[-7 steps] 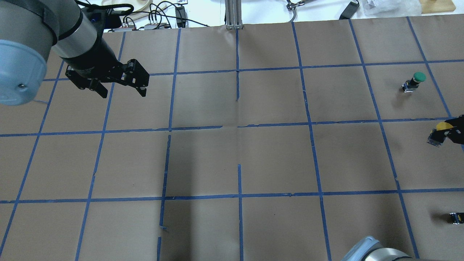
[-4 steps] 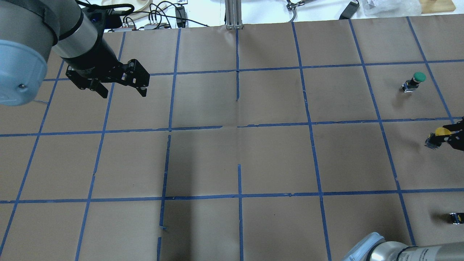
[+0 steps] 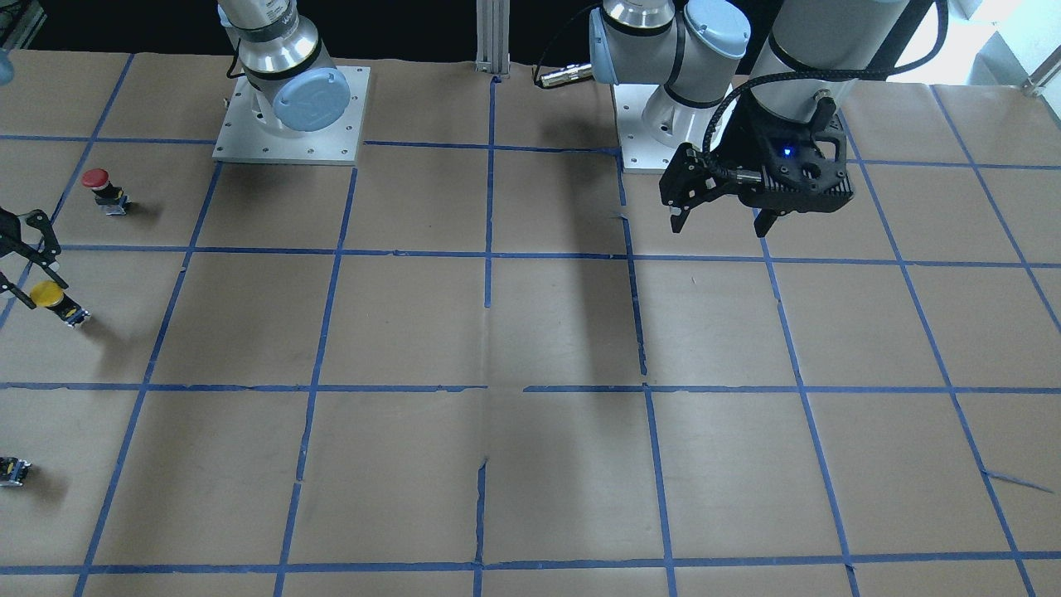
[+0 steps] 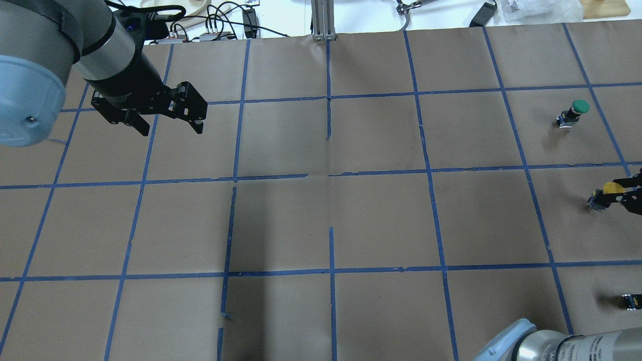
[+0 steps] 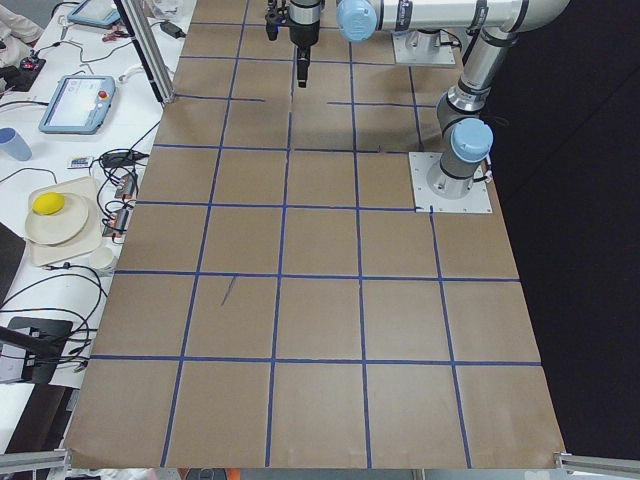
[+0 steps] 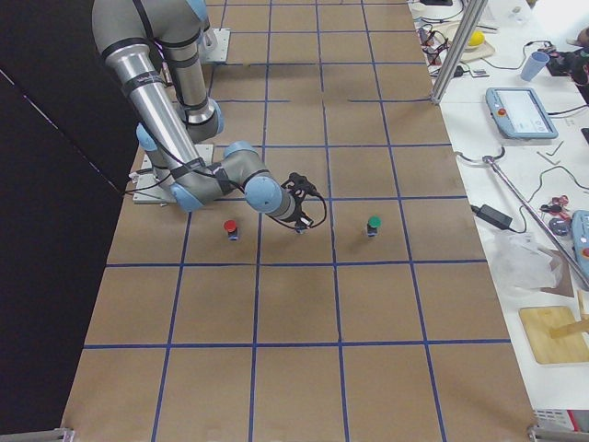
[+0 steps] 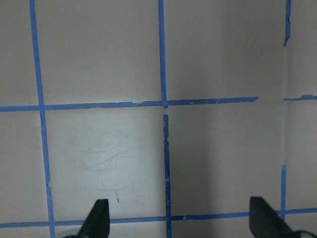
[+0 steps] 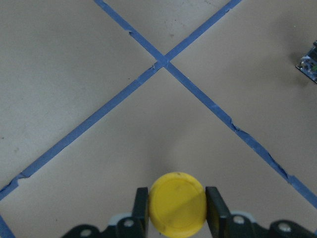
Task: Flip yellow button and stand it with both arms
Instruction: 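Lower the button upright onto the table with the right gripper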
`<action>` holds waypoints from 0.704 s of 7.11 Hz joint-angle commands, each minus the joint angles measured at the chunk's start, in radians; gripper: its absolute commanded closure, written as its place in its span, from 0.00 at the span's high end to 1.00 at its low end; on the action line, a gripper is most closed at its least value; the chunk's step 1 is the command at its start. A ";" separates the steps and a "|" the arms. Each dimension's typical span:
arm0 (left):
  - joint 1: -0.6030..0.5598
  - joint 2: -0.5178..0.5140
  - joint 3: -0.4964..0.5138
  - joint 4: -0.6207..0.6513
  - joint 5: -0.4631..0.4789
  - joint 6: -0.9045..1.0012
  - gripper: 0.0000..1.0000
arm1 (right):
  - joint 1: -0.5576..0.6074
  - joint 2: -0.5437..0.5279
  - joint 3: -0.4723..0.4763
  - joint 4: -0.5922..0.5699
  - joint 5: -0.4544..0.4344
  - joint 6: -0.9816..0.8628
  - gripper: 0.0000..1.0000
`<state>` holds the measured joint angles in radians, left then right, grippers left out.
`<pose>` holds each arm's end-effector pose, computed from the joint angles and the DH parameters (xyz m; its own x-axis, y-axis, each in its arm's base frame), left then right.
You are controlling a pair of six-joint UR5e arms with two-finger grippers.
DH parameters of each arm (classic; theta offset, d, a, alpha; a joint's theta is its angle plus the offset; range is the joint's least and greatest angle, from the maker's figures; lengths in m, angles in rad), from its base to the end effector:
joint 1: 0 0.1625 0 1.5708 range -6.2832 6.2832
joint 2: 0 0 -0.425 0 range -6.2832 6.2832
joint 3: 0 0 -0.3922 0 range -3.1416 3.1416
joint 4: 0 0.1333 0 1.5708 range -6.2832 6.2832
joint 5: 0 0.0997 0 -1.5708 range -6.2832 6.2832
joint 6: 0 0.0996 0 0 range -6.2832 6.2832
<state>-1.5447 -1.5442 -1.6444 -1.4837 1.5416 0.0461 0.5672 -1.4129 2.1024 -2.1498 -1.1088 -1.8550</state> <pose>-0.1235 -0.4875 0.4734 -0.9994 0.0211 0.0273 0.0200 0.9989 -0.0414 -0.2914 -0.3963 0.2331 -0.6814 -0.7317 0.0184 -0.6569 0.6003 -0.4562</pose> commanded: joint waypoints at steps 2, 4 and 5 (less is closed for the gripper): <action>0.000 0.001 0.000 -0.001 0.000 0.000 1.00 | -0.009 0.044 -0.001 0.002 0.032 -0.012 0.50; 0.000 0.001 0.000 -0.001 0.000 0.000 1.00 | -0.009 0.043 -0.001 0.002 0.032 0.006 1.00; 0.000 0.001 0.000 0.000 0.000 0.000 1.00 | -0.009 0.037 -0.004 0.005 0.024 0.013 0.99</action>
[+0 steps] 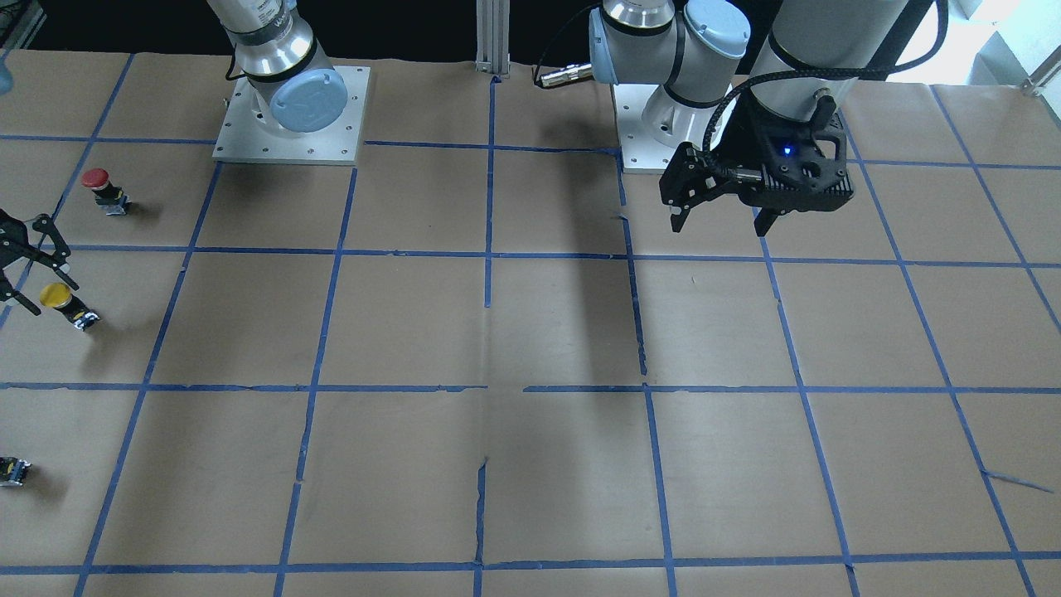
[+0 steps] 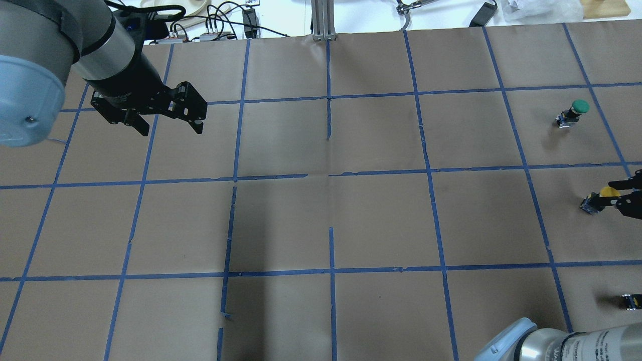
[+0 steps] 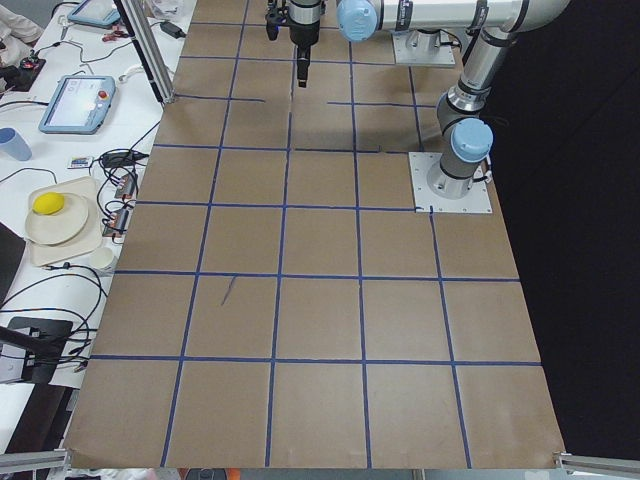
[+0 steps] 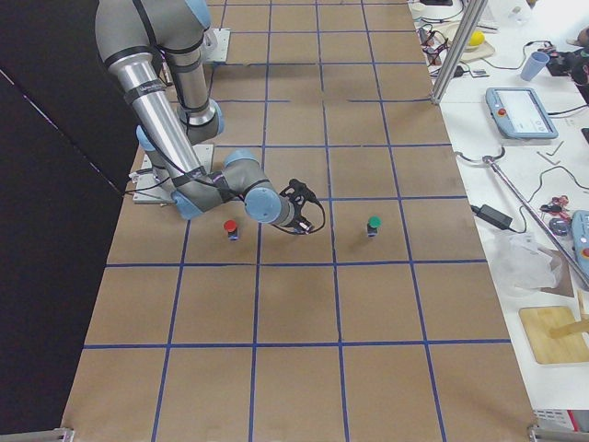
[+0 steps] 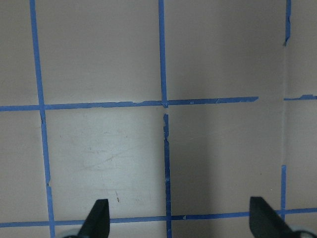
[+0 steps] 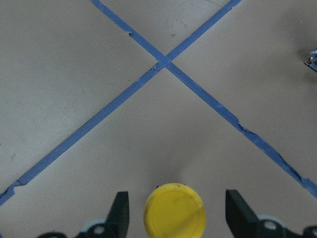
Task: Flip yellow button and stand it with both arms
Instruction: 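Lower the button upright onto the table with the right gripper, then open the right gripper to release the standing button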
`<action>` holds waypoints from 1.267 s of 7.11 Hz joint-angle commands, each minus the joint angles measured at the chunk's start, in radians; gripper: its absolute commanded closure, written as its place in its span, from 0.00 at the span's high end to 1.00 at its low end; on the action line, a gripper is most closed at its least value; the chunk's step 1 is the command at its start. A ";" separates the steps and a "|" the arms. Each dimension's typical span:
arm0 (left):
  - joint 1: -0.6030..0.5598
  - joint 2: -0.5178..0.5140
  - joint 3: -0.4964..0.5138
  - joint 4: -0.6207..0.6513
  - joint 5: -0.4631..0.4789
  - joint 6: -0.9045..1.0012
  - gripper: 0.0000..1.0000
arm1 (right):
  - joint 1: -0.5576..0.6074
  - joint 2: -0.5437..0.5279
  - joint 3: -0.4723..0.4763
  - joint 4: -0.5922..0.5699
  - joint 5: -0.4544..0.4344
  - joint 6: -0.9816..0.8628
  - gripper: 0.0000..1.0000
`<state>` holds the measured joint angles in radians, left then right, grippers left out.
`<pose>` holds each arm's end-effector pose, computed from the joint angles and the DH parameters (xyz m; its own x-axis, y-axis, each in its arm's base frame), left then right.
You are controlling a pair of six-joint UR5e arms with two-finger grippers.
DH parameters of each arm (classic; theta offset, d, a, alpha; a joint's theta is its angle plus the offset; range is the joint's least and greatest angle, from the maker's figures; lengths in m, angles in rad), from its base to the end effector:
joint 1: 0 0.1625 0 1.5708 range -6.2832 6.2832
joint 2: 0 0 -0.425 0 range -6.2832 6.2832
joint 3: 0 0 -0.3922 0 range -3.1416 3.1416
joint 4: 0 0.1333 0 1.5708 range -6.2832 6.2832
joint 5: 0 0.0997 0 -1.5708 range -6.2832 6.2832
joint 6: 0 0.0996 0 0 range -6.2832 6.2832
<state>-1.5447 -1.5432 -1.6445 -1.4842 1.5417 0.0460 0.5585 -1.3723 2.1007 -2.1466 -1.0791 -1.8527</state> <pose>-0.1235 -0.4871 0.4738 -0.9994 0.0210 0.0272 0.0199 0.9989 -0.0418 -0.2960 -0.3976 0.2161 -0.6921 -0.7216 -0.0162 -0.6234 0.6089 -0.4905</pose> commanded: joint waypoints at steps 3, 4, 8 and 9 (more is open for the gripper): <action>0.000 0.000 0.000 0.001 0.002 0.000 1.00 | 0.014 -0.147 -0.001 0.008 -0.054 0.256 0.99; 0.000 0.003 0.000 0.001 0.002 0.000 1.00 | 0.050 -0.218 -0.005 0.087 -0.074 0.373 1.00; 0.000 0.005 0.000 0.001 0.002 0.000 1.00 | 0.363 -0.349 -0.210 0.349 -0.317 1.013 1.00; 0.000 0.005 0.000 0.001 0.002 0.000 1.00 | 0.424 -0.346 -0.284 0.460 -0.314 1.223 1.00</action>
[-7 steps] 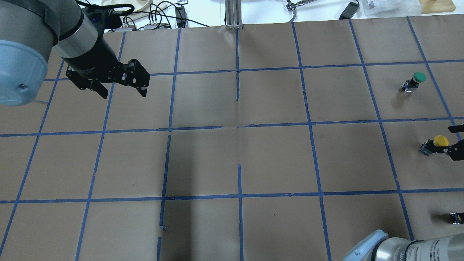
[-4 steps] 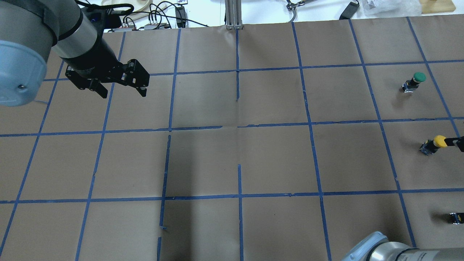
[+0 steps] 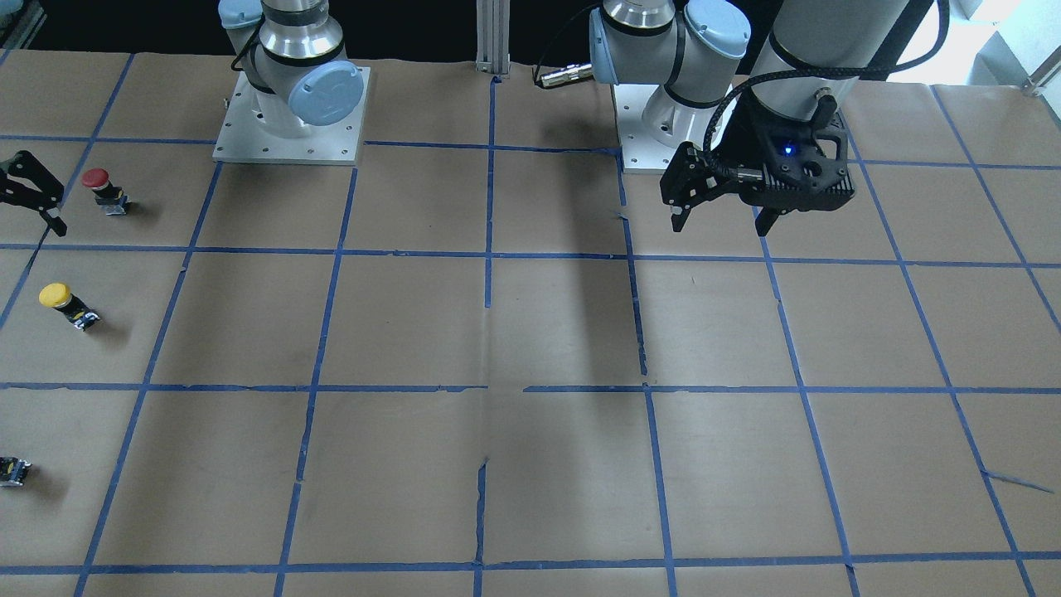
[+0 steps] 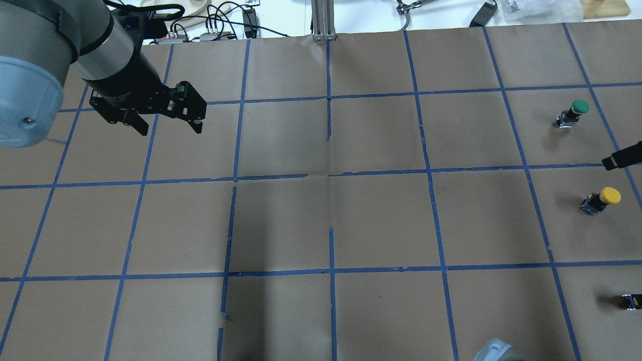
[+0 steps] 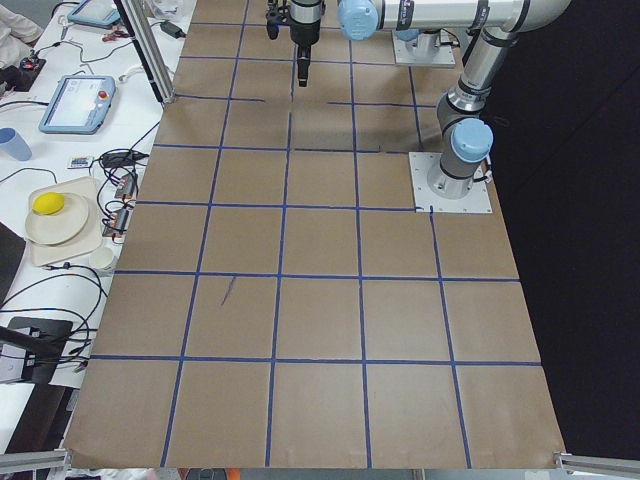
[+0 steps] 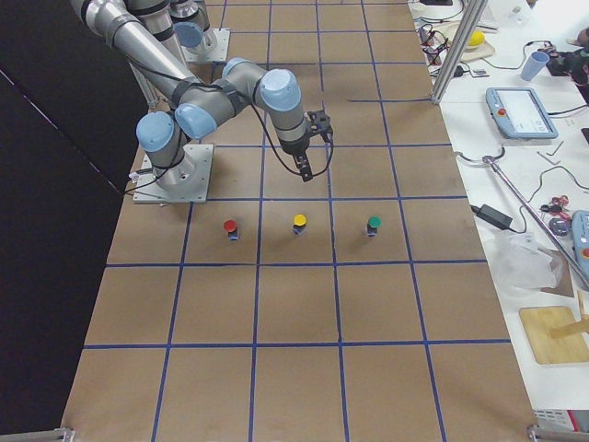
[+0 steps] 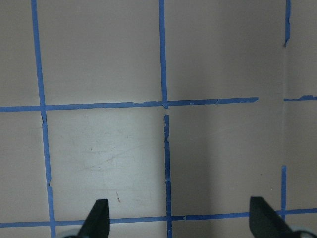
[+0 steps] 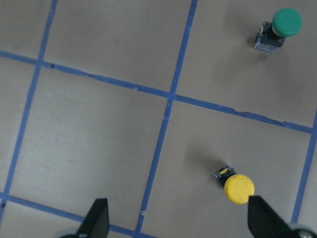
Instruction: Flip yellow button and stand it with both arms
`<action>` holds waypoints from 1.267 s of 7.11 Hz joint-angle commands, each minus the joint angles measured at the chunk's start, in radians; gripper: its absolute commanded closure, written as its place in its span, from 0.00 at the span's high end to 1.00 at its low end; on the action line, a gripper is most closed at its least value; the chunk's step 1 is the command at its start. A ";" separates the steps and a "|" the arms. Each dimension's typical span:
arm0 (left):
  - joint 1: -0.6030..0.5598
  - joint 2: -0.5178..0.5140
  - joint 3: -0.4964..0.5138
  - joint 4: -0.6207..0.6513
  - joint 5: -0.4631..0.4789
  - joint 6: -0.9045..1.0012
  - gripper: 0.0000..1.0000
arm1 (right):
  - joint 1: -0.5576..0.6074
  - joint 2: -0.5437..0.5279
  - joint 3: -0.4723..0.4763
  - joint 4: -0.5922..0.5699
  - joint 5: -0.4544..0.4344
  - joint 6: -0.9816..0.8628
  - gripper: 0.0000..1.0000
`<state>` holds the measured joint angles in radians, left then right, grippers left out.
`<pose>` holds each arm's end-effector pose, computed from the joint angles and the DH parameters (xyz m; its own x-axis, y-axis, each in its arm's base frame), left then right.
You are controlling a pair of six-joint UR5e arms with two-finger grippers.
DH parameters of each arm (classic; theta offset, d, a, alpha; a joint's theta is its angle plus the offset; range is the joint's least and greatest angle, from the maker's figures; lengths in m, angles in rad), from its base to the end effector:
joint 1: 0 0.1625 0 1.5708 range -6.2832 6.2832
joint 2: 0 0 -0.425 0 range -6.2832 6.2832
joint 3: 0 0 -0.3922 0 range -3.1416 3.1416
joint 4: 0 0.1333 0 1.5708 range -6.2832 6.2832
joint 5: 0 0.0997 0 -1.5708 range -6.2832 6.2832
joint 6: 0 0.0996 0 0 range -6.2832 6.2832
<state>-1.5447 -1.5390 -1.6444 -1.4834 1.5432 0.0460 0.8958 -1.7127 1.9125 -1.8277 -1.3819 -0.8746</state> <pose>-0.1234 -0.4859 0.4760 -0.9995 0.0211 0.0254 0.0199 0.9987 -0.0468 -0.1497 -0.4302 0.4134 -0.9748 -0.2098 -0.0764 -0.1934 0.9644 -0.1804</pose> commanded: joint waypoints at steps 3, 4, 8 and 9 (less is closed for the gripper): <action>0.000 0.005 0.000 -0.002 0.000 0.000 1.00 | 0.350 -0.007 -0.174 0.183 -0.069 0.694 1.00; 0.000 0.005 0.000 -0.002 0.000 0.000 1.00 | 0.439 -0.005 -0.237 0.271 -0.156 0.750 1.00; 0.000 0.010 0.000 -0.002 0.000 0.000 1.00 | 0.650 0.030 -0.285 0.314 -0.143 1.011 1.00; 0.002 0.010 0.000 -0.002 0.000 0.000 1.00 | 0.672 0.030 -0.282 0.318 -0.141 1.013 1.00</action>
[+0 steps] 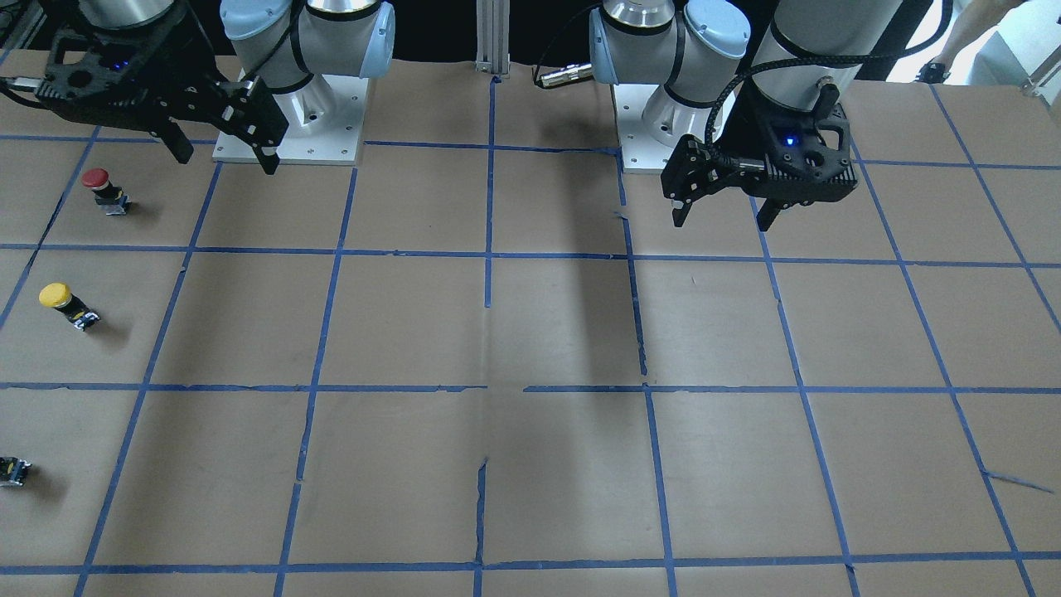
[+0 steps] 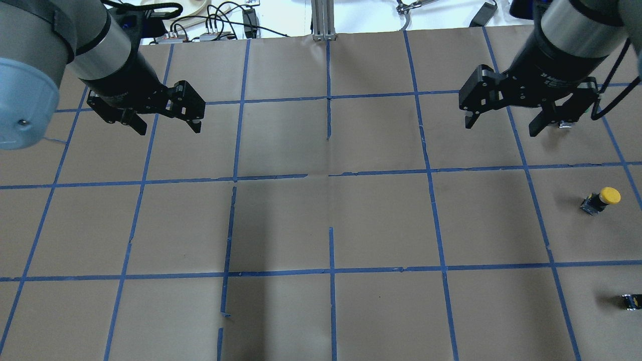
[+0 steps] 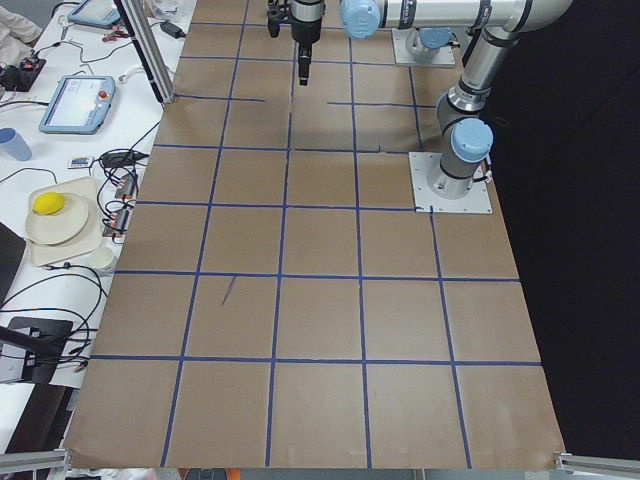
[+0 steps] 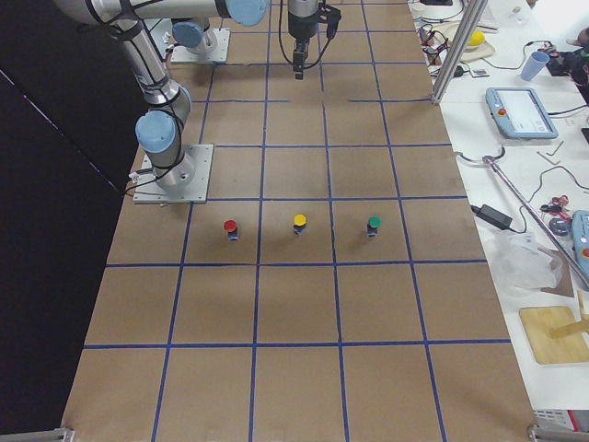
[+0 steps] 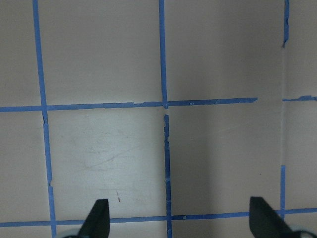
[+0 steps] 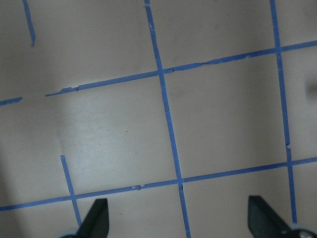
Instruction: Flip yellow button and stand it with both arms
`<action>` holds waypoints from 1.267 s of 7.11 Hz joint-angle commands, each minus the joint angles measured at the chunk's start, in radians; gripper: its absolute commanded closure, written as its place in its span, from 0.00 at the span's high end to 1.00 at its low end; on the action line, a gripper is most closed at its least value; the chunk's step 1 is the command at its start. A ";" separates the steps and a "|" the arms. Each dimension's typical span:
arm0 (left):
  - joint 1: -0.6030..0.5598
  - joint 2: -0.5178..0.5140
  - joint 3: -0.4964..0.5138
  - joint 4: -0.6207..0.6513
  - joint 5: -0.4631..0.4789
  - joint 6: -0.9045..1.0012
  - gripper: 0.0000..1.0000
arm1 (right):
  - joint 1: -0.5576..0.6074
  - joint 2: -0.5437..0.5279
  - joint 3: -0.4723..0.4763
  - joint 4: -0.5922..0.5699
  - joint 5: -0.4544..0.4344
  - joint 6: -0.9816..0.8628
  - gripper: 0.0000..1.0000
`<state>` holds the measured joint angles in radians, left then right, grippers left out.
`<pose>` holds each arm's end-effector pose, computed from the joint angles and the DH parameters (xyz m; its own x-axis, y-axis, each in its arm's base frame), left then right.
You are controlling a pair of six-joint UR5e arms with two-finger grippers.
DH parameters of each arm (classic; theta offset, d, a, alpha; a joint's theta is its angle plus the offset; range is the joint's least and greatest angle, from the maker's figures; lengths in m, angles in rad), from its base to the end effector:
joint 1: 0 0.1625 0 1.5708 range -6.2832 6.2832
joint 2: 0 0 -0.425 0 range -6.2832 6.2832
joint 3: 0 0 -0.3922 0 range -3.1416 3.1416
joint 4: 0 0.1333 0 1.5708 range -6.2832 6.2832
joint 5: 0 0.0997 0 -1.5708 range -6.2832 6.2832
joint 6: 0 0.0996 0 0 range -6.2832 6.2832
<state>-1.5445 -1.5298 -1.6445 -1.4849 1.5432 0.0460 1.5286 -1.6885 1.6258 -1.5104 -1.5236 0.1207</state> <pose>-0.1234 -0.4828 0.4802 -0.9995 0.0211 0.0251 0.0197 0.9983 -0.0544 0.1193 -0.4469 0.5099 -0.9857 0.1620 -0.0471 0.1620 0.9868 0.0034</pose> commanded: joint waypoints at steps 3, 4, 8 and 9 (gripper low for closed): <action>0.001 0.002 0.000 0.000 0.000 0.000 1.00 | 0.053 0.009 0.023 0.004 -0.018 0.001 1.00; 0.001 0.002 0.000 0.000 0.000 0.000 1.00 | 0.053 0.006 0.025 0.012 -0.020 0.010 1.00; 0.000 0.002 -0.005 -0.001 0.003 -0.002 1.00 | 0.035 0.003 0.025 0.039 -0.059 -0.010 1.00; 0.000 0.003 0.000 -0.012 0.015 -0.012 1.00 | 0.033 0.003 0.025 0.036 -0.053 -0.010 1.00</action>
<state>-1.5441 -1.5274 -1.6463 -1.4886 1.5483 0.0423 1.5637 -1.6857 1.6505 -1.4719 -1.5808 0.1142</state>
